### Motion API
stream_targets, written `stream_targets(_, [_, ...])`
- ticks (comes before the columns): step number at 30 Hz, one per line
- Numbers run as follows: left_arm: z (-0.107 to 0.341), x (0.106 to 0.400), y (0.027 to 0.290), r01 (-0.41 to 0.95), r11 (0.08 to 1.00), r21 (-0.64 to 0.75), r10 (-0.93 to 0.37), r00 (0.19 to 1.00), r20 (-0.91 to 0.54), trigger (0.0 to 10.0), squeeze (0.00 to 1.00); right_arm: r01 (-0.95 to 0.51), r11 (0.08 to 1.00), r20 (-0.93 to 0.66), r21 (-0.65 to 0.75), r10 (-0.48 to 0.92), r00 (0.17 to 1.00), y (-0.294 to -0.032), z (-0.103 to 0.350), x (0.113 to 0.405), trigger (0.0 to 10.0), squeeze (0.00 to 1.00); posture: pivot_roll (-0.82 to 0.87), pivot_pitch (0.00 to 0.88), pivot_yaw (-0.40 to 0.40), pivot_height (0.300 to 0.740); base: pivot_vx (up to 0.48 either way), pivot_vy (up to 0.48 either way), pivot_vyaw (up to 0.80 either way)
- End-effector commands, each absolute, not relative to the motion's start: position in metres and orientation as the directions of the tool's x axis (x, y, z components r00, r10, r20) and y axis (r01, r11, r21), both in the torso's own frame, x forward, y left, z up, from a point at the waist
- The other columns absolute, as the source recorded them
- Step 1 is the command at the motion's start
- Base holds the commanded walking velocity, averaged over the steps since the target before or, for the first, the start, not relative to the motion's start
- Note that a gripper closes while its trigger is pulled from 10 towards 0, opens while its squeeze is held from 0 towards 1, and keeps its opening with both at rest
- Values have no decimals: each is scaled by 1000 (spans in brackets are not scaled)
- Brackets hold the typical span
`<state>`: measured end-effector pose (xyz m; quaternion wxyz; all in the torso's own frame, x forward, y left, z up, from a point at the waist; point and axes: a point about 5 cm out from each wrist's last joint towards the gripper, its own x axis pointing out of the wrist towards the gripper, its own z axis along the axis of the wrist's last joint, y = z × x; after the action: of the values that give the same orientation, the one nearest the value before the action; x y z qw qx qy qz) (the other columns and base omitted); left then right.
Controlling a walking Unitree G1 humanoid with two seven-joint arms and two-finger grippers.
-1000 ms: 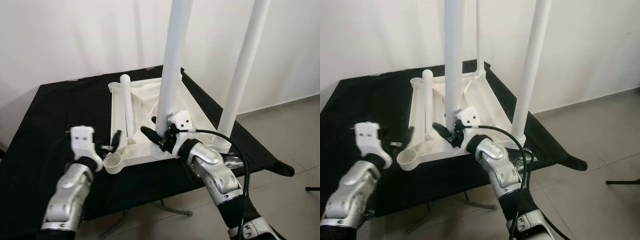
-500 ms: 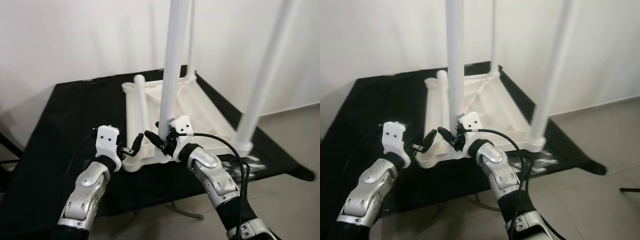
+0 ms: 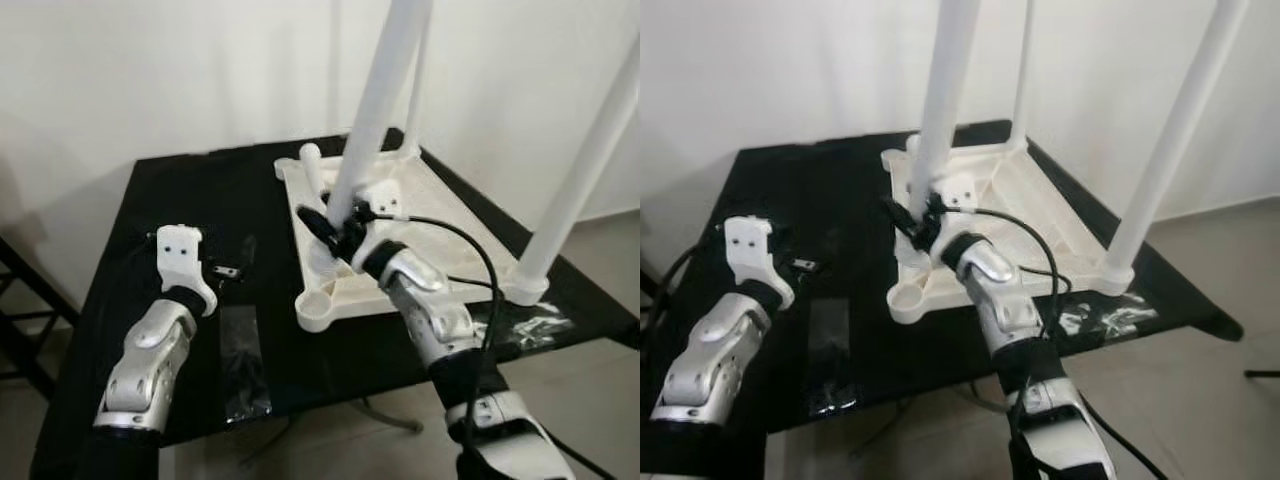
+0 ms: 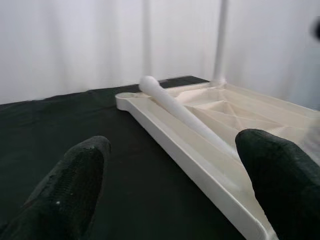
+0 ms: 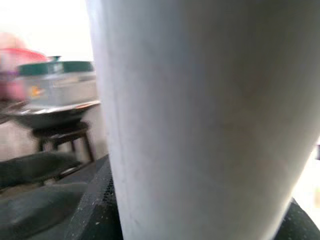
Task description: Building children table
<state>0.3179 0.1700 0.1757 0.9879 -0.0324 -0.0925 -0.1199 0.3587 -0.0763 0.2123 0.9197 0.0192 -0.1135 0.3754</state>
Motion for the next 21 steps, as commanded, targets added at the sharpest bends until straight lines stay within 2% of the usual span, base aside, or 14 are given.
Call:
stream_targets(1, [171, 316, 172, 254, 967, -30, -246, 955, 167, 10000, 0, -728, 683, 214, -58, 721, 659, -71, 214, 358, 10000, 0, -50, 0, 44, 740, 0, 0, 800])
stream_targets(2, [167, 308, 167, 288, 957, -4, -284, 946, 157, 10000, 0, -777, 626, 215, -65, 769, 602, -72, 217, 354, 10000, 0, -50, 0, 47, 740, 0, 0, 800])
stream_targets(6, [167, 303, 168, 278, 960, 15, -277, 947, 165, 10000, 0, -803, 592, 210, -69, 795, 569, -75, 218, 355, 10000, 0, -39, 0, 41, 740, 0, 0, 800])
stream_targets(8, [170, 295, 175, 242, 969, 48, -247, 954, 170, 10000, 0, -835, 547, 188, -59, 828, 529, -81, 221, 361, 10000, 0, -28, 55, 33, 740, 0, 0, 800])
stream_targets(12, [171, 284, 183, 200, 976, 82, -211, 963, 166, 10000, 0, -866, 495, 171, -65, 861, 479, -82, 225, 362, 10000, 0, -21, 85, 34, 740, 0, 0, 800])
stream_targets(15, [171, 274, 189, 173, 983, 57, -180, 971, 159, 10000, 0, -894, 443, 170, -62, 888, 428, -83, 228, 359, 10000, 0, -4, 129, 37, 740, 0, 0, 800])
stream_targets(18, [172, 272, 191, 167, 985, 41, -171, 972, 159, 10000, 0, -903, 424, 154, -71, 899, 410, -83, 228, 359, 10000, 0, -2, 133, 36, 740, 0, 0, 0])
stream_targets(19, [176, 267, 196, 135, 990, 36, -139, 975, 171, 10000, 0, -943, 320, 121, -90, 943, 309, -82, 228, 352, 10000, 0, 7, 168, 40, 740, 0, 0, 0])
stream_targets(21, [176, 267, 196, 135, 990, 36, -139, 975, 171, 10000, 0, -943, 320, 121, -90, 943, 309, -82, 228, 352, 10000, 0, 7, 168, 40, 740, 0, 0, 0])
